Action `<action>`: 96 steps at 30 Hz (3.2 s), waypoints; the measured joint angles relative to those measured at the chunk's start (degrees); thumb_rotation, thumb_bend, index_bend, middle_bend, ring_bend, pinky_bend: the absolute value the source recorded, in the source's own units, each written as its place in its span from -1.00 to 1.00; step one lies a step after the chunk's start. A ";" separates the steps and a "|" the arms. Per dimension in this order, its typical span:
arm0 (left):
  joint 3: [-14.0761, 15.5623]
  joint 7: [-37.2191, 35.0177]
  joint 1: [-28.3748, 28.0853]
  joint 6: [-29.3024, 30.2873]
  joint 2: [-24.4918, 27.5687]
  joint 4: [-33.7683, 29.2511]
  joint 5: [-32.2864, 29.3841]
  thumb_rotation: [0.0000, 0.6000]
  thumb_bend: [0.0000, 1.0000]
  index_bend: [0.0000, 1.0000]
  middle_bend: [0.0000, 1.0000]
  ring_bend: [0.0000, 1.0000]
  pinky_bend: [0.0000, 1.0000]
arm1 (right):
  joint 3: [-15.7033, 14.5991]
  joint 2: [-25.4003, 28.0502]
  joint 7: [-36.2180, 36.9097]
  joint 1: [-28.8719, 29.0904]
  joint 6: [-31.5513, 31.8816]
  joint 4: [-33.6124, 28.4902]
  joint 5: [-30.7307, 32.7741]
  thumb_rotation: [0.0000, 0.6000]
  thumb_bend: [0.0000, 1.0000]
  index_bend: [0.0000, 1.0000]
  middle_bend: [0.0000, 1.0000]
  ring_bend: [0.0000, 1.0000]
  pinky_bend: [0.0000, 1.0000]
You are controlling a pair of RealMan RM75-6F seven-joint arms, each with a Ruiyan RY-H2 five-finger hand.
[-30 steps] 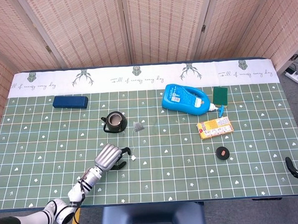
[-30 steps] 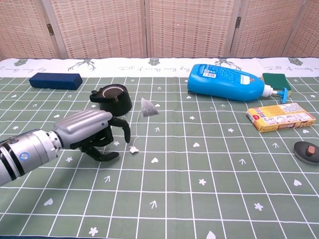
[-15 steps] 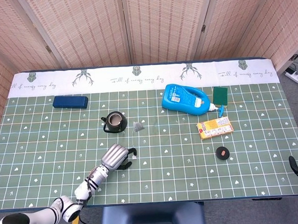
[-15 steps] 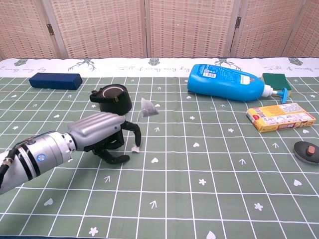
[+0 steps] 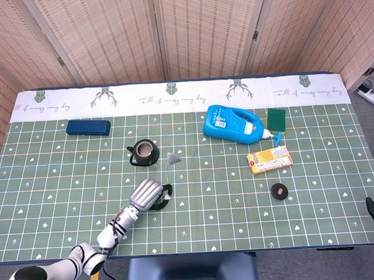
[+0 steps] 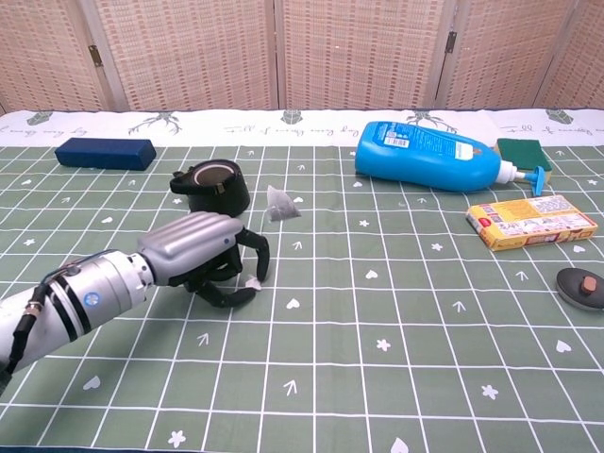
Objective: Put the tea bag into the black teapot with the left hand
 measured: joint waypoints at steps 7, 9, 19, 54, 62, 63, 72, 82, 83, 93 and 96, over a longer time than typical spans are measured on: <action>0.57 -1.70 -0.37 0.67 -1.16 2.66 0.32 1.00 -0.19 0.10 1.00 0.97 1.00 | 0.10 0.06 -0.15 0.14 -0.55 -0.16 0.22 1.00 -0.15 -1.00 -1.00 -1.00 -1.00; 0.79 -2.17 -0.49 0.62 -1.23 2.86 0.42 1.00 -0.16 0.13 1.00 0.97 1.00 | 0.14 0.06 -0.22 0.13 -0.57 -0.17 0.27 1.00 -0.15 -1.00 -1.00 -1.00 -1.00; 1.60 -4.67 -0.67 1.72 -2.12 4.90 0.97 1.00 0.07 0.22 1.00 0.97 1.00 | 0.19 0.04 -0.42 -0.08 -0.42 -0.24 0.27 1.00 -0.16 -1.00 -1.00 -1.00 -1.00; -7.11 4.31 -6.17 7.69 12.23 -6.03 -1.39 1.00 0.14 0.26 1.00 0.96 1.00 | 1.87 0.28 0.80 0.96 -3.56 -0.86 4.10 1.00 -0.15 -1.00 -1.00 -1.00 -1.00; -9.80 7.35 -8.99 7.51 15.13 -9.62 -2.04 1.00 0.16 0.27 1.00 0.96 1.00 | 2.83 0.27 0.65 1.12 -4.77 -1.21 5.99 1.00 -0.15 -1.00 -1.00 -1.00 -1.00; -10.06 7.42 -9.22 7.41 15.49 -9.83 -2.19 1.00 0.16 0.27 1.00 0.96 1.00 | 2.91 0.25 0.51 1.13 -4.79 -1.31 6.07 1.00 -0.16 -1.00 -1.00 -1.00 -1.00; -12.45 7.79 -11.92 5.37 18.98 -11.38 -3.82 1.00 0.16 0.27 1.00 0.96 1.00 | 3.22 -0.02 -1.43 1.27 -5.60 -2.16 6.76 1.00 -0.16 -1.00 -1.00 -1.00 -1.00; -13.63 5.36 -13.43 4.02 23.17 -11.15 -5.17 1.00 0.16 0.26 1.00 0.95 1.00 | 4.07 -0.10 -2.44 1.93 -7.91 -2.73 8.87 1.00 -0.16 -1.00 -1.00 -1.00 -1.00; -13.68 5.09 -13.43 3.95 23.40 -10.97 -5.38 1.00 0.16 0.26 1.00 0.95 1.00 | 4.13 -0.10 -2.54 2.03 -8.20 -2.75 9.04 1.00 -0.16 -1.00 -1.00 -1.00 -1.00; -11.91 1.02 -13.02 3.07 23.79 -6.81 -5.71 1.00 0.16 0.26 1.00 0.95 1.00 | 4.44 -0.27 -4.36 2.78 -9.75 -3.28 9.58 1.00 -0.16 -1.00 -1.00 -1.00 -1.00; -11.00 -0.76 -13.03 2.68 23.12 -4.76 -5.42 1.00 0.16 0.26 1.00 0.95 1.00 | 4.56 -0.42 -5.07 3.01 -10.25 -3.49 9.85 1.00 -0.16 -1.00 -1.00 -1.00 -1.00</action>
